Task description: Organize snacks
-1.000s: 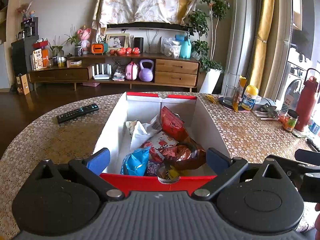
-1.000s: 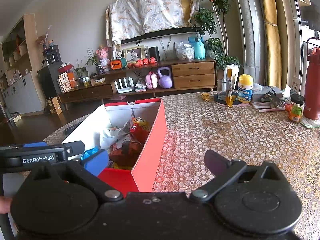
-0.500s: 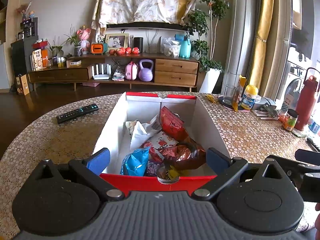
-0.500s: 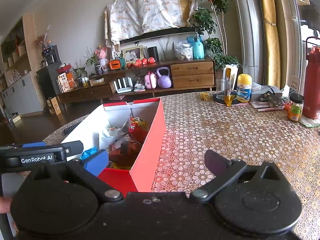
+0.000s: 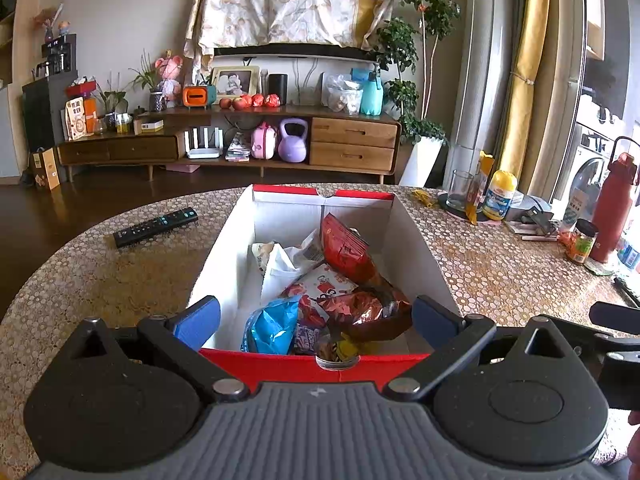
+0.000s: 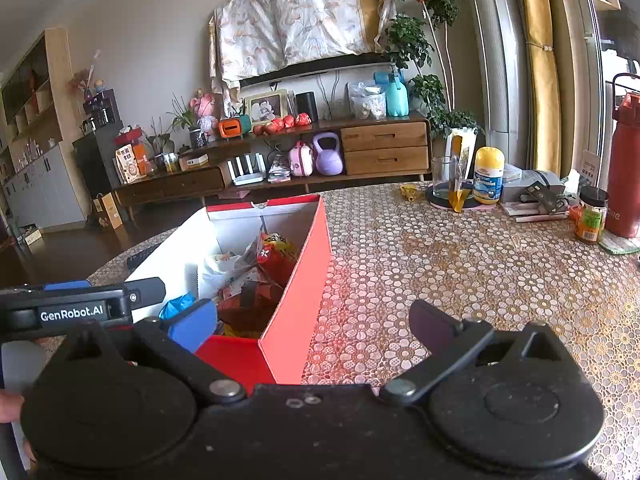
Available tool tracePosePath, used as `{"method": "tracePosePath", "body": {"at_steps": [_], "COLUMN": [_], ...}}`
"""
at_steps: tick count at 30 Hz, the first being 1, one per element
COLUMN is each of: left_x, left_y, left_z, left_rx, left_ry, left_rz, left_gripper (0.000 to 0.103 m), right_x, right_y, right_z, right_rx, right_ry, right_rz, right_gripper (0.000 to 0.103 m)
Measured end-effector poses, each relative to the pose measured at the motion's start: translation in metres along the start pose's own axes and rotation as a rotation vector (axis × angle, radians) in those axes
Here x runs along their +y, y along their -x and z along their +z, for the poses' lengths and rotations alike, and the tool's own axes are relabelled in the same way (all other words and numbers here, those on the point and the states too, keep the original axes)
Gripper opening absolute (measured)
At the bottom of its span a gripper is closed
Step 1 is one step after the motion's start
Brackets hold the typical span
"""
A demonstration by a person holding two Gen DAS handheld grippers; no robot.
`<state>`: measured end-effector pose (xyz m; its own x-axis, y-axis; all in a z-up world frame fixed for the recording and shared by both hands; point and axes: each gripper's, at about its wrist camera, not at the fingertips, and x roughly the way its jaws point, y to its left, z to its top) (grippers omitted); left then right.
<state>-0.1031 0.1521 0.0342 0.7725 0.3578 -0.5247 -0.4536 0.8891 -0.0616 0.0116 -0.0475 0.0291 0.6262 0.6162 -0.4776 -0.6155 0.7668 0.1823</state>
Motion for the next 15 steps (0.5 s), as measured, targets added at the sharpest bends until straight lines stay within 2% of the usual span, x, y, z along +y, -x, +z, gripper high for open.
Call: {"method": "tracePosePath", "body": {"at_steps": [6,15], "left_x": [0.0030,-0.0008], "left_y": [-0.0033,-0.0006], "left_z": [-0.0002,0.0002], "left_rx": [0.017,0.005], "left_ry": [0.023,-0.001], "left_rz": [-0.021,-0.012], "left_gripper": [0.103,0.103], "right_x": [-0.0006,-0.0007], "right_y": [-0.0014,-0.0011], "right_z": [0.0000,0.0001], "right_rx": [0.002,0.002], "right_ry": [-0.001,-0.002], "right_rz": [-0.002,-0.002], "right_gripper": [0.103,0.103]}}
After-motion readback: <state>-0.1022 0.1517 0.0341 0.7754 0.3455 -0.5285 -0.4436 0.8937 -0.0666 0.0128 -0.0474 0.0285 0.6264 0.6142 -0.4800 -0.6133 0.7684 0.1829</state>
